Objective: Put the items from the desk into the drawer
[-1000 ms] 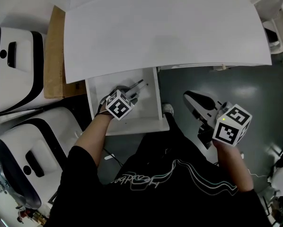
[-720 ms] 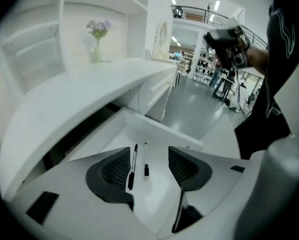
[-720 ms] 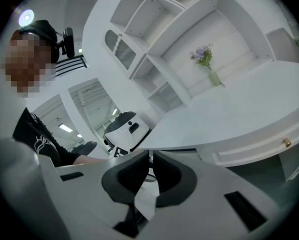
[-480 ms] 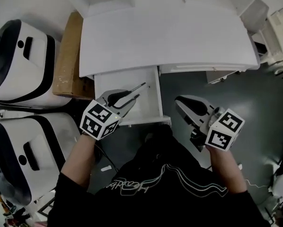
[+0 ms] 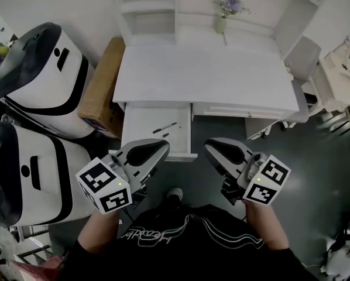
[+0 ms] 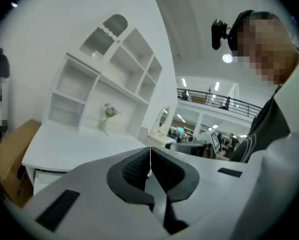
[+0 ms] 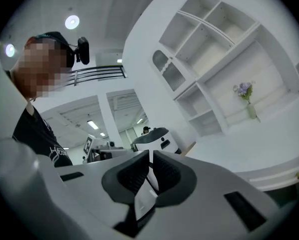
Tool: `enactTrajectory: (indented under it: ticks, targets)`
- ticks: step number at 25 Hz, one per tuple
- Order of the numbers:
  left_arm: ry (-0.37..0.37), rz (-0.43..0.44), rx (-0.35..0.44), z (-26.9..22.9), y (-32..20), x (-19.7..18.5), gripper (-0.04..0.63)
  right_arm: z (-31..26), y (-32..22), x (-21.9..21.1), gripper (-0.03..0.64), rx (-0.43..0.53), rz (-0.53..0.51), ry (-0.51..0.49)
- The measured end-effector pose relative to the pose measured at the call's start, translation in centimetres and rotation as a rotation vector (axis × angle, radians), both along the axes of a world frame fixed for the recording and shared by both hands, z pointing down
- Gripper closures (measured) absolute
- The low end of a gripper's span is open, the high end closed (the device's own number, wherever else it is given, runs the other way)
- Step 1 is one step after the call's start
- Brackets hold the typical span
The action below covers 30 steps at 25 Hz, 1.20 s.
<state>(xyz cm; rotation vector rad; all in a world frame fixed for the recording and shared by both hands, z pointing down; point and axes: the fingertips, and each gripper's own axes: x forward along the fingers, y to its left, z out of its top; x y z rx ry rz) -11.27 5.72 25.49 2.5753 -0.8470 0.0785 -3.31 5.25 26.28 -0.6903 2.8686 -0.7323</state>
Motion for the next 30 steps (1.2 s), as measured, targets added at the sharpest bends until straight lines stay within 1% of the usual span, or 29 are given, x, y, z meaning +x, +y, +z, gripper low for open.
enactTrajectory:
  ticks: [1,2,4,8,12,15,19,26,30]
  targets:
    - [0.019,-0.054,0.006,-0.9,0.7,0.2,0.572,-0.3,0.8,0.3,0.561,0.005,-0.007,0.004]
    - [0.024,-0.097,0.006,-1.5,1.5,0.6,0.572,-0.6,1.6,0.7,0.561,0.003,-0.016,-0.003]
    - [0.001,-0.136,-0.006,-1.7,3.4,1.9,0.574,-1.6,3.3,1.7,0.561,0.003,-0.031,-0.026]
    - [-0.018,-0.137,-0.013,-1.7,6.9,4.3,0.574,-2.7,6.7,4.1,0.563,0.06,-0.013,-0.021]
    - [-0.016,-0.15,0.014,-3.4,9.9,6.2,0.574,-3.4,9.6,6.1,0.563,0.076,-0.009,-0.023]
    - [-0.019,-0.15,0.036,-4.4,11.8,7.1,0.574,-4.2,11.4,6.4,0.563,0.095,-0.021,-0.027]
    - [-0.024,-0.158,0.065,-5.7,13.2,7.7,0.574,-5.4,13.0,6.7,0.563,0.125,-0.037,-0.024]
    - [-0.048,-0.164,0.109,-6.7,15.1,8.4,0.574,-6.0,14.7,7.7,0.563,0.147,-0.025,-0.019]
    - [-0.042,-0.146,0.122,-6.9,16.2,9.2,0.574,-6.2,15.8,8.2,0.563,0.157,-0.018,-0.025]
